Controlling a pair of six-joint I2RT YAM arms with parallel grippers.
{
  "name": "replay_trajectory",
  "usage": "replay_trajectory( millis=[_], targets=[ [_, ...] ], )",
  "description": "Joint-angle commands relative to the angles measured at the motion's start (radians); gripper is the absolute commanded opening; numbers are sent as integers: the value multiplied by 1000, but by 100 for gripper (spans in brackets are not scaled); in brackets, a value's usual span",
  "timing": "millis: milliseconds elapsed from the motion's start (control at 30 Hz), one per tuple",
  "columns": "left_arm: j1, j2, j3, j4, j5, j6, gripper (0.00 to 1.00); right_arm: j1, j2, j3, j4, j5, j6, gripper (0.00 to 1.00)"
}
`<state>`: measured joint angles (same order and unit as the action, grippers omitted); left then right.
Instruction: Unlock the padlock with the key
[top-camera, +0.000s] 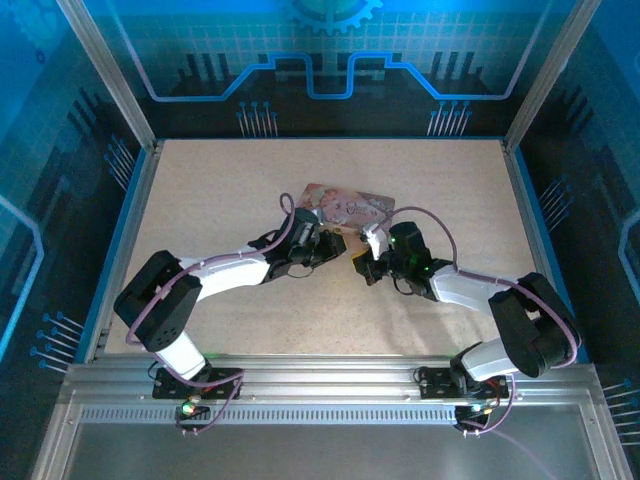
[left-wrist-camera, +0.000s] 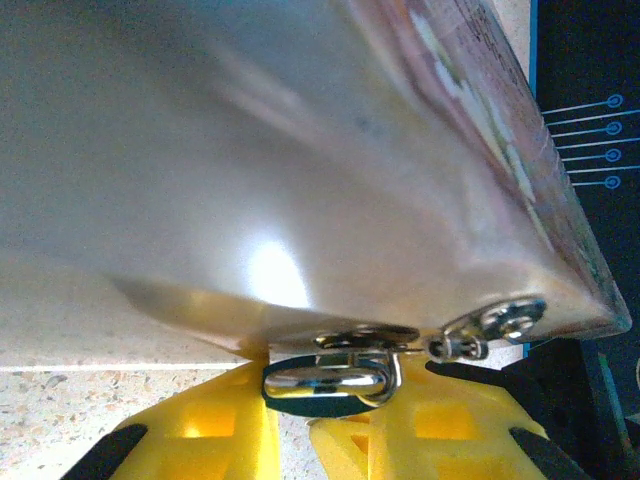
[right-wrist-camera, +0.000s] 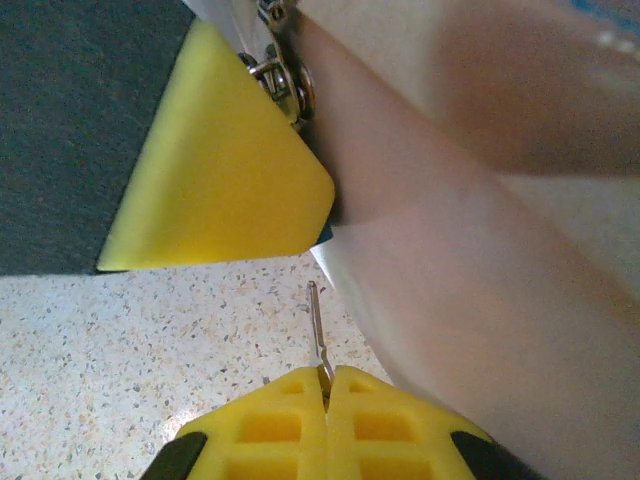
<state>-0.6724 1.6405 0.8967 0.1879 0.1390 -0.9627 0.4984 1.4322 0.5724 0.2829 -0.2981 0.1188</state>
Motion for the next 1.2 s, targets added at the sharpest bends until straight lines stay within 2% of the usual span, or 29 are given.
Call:
replay_trajectory(
  millis=[0,767,1167],
  targets=[
    [-9,-44,39,16,43,14,4,10,-12,32,55,20,-4,0],
    [-13,-41,41,15,48,7,4,32,23,56,116,81,19,0],
    [-13,-42,35,17,61,-5,3,34,28,55,182,64,21,0]
  ],
)
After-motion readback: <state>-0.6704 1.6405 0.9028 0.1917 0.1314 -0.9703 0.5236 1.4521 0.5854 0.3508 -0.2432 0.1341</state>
